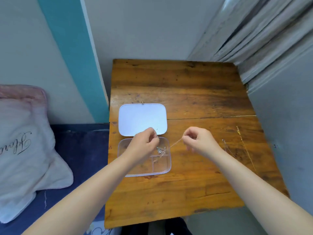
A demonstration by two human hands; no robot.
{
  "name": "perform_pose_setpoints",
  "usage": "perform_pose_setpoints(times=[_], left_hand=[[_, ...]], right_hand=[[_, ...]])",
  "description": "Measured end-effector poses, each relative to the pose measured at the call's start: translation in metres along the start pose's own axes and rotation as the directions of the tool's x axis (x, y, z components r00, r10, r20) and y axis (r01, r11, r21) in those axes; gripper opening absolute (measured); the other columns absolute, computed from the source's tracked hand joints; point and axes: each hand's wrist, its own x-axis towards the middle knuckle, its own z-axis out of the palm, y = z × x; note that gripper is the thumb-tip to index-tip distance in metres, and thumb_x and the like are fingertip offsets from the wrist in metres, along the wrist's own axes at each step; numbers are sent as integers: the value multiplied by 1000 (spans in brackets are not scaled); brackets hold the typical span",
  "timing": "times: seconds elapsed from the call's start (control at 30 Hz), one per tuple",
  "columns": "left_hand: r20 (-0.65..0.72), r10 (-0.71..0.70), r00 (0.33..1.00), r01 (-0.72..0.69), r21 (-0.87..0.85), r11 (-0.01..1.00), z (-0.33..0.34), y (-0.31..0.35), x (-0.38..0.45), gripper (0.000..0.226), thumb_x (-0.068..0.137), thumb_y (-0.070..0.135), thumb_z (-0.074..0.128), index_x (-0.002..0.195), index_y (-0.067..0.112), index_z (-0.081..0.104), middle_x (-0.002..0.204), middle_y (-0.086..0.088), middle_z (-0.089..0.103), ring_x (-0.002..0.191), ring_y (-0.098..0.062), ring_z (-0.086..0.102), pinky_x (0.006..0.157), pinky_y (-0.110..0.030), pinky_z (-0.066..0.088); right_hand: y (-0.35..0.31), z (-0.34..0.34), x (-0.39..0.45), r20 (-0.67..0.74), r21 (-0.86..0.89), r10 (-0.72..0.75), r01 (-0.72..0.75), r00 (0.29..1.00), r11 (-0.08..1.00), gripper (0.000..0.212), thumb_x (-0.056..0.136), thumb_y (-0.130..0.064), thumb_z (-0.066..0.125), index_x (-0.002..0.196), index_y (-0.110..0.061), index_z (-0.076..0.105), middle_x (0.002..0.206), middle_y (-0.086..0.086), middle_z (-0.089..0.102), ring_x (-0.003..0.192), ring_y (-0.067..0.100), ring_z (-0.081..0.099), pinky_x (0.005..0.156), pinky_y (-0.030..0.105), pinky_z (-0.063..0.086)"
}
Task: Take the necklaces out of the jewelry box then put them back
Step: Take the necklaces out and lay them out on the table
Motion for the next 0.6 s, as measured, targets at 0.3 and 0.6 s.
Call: perform_pose_setpoints(times=[0.3,0.6], left_hand=[[-142,196,970,-216,-143,966,34,155,83,25,86,14,49,64,24,44,88,-17,67,85,-34,63,74,-43,53],[-384,154,910,-181,-35,983,117,236,248,7,89,16,49,84,12,51,93,-3,59,82,-18,51,68,-25,37]], right_hand=[[1,-173,38,-316,363,40,82,948,928,24,93,-13,41,73,-21,52,81,4,65,64,12,66,49,14,54],[82,-278,196,-317,483,48,118,947,868,26,94,-10,39,70,-19,45,106,8,61,87,18,64,63,23,55]])
